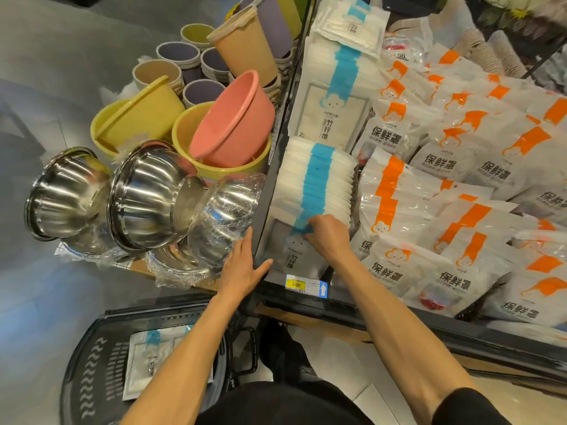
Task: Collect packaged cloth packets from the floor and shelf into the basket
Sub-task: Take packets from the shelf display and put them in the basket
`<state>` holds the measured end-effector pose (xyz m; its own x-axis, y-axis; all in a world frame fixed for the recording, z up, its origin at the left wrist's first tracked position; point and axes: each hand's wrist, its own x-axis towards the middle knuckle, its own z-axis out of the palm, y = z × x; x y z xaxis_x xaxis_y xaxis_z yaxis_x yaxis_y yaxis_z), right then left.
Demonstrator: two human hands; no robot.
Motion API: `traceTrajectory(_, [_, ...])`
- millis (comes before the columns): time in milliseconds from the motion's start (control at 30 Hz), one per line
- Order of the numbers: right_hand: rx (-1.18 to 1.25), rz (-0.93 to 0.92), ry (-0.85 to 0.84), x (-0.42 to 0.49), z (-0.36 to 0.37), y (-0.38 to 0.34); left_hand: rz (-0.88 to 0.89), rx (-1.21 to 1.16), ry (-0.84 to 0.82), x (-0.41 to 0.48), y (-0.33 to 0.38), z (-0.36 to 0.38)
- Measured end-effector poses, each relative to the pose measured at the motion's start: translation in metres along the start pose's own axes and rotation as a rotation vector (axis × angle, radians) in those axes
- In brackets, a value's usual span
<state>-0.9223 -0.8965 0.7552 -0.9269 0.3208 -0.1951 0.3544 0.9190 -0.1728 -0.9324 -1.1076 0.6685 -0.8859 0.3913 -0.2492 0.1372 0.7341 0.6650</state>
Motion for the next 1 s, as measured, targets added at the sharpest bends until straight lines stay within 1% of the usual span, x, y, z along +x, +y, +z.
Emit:
traceTrajectory(300, [0.004,-0.042,0.008,0.002,-0.001,0.007,-0.043,-0.06,-0.018,-0.002,0.007,-0.007])
traceTrajectory(400, [0.014,-0.059,-0.007,0.002,-0.004,0.008,-0.071,-0.066,-0.057,0.0,0.008,-0.009])
traceTrajectory(500, [0.083,-0.061,-0.031,0.002,-0.008,0.008,-0.118,-0.073,-0.108,0.0,0.017,-0.018])
traceTrajectory(567, [0.161,-0.063,-0.043,0.001,-0.011,0.008,-0.09,0.014,-0.045,-0.006,0.034,-0.024])
traceTrajectory(600, [0.194,-0.071,-0.048,0.001,-0.012,0.009,-0.04,0.059,0.015,-0.01,0.043,-0.025])
traceTrajectory(667, [0.222,-0.088,-0.052,0.002,-0.016,0.01,0.082,0.032,0.092,-0.017,0.062,-0.02])
traceTrajectory(733, [0.214,-0.099,-0.035,0.003,-0.023,0.012,0.139,-0.101,0.035,-0.021,0.081,-0.013])
traceTrajectory(800, [0.186,-0.109,-0.014,0.002,-0.031,0.015,0.067,-0.276,-0.061,-0.016,0.094,-0.005])
traceTrajectory(867, [0.141,-0.134,0.018,0.001,-0.038,0.019,-0.17,-0.595,-0.129,-0.004,0.099,0.003])
traceTrajectory(933, [0.086,-0.153,0.055,0.0,-0.043,0.025,-0.48,-0.989,-0.191,0.009,0.1,0.015])
traceTrajectory(967, [0.07,-0.156,0.067,0.0,-0.045,0.028,-0.597,-1.157,-0.208,0.014,0.102,0.019])
traceTrajectory(1000, [0.06,-0.156,0.071,0.0,-0.045,0.031,-0.669,-1.262,-0.198,0.018,0.103,0.024])
